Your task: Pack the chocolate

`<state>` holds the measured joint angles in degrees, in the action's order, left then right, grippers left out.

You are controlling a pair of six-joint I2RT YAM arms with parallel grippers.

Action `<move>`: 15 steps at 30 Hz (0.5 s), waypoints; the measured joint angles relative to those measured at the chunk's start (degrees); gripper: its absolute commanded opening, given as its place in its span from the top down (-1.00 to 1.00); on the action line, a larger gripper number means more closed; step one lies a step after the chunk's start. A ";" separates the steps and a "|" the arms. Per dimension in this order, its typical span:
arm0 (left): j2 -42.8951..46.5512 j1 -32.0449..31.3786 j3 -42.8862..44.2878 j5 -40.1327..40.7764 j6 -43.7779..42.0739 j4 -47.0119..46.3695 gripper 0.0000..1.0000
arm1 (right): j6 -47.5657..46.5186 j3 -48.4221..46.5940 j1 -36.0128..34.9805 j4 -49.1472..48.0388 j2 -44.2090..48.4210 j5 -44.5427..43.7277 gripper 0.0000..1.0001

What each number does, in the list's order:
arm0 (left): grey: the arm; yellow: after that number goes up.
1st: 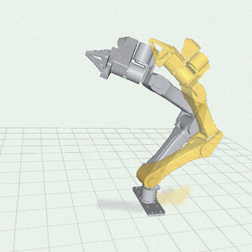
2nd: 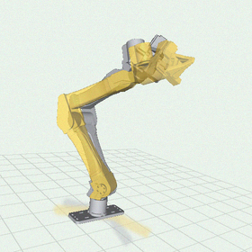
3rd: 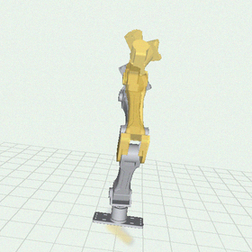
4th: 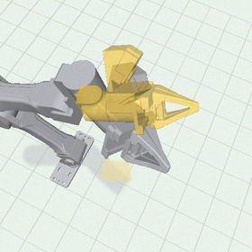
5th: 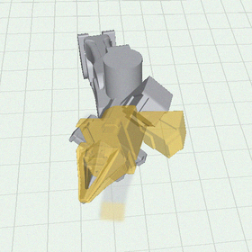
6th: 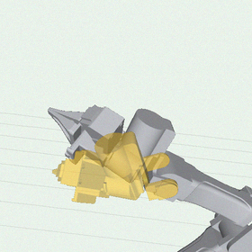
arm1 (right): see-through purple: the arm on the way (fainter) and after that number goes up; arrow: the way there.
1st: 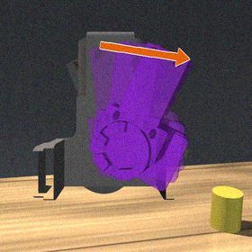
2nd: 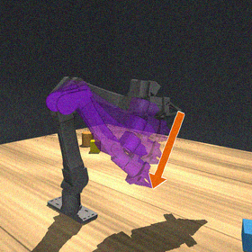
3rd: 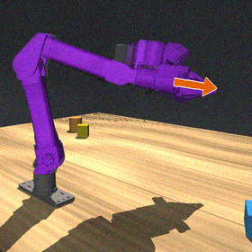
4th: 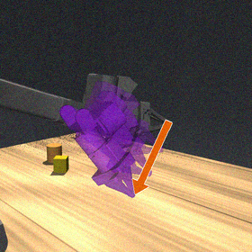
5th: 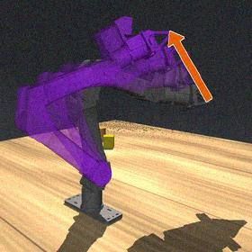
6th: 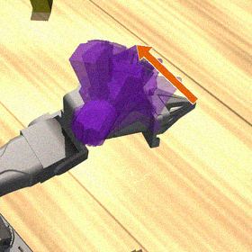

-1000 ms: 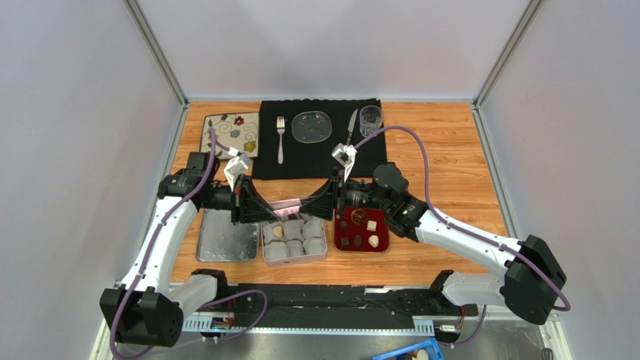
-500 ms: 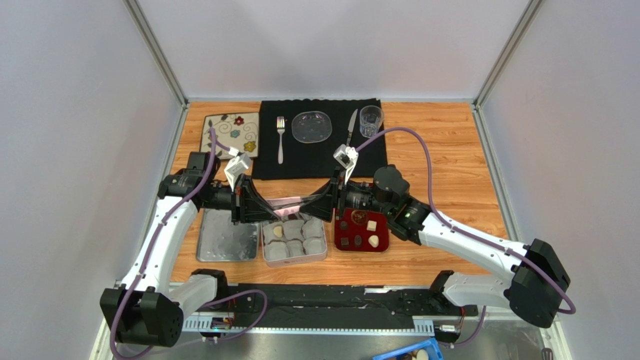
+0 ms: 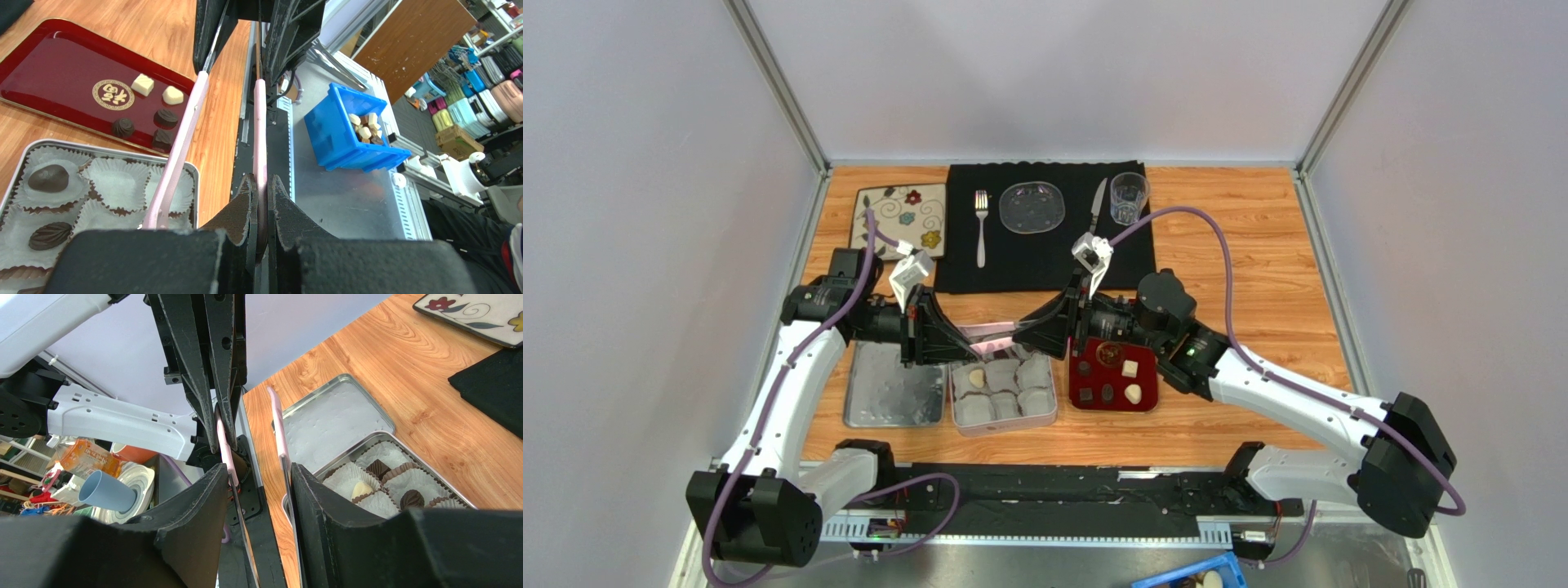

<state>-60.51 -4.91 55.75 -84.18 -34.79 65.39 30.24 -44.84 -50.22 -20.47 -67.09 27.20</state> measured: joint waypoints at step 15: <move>-0.55 -0.17 0.00 -0.44 -0.02 0.15 0.98 | 0.96 -0.57 0.20 -0.26 -0.28 2.86 0.28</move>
<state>-61.06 -5.08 55.75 -84.62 -34.81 65.54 31.20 -45.41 -50.02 -20.73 -67.37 30.06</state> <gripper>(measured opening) 0.066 0.373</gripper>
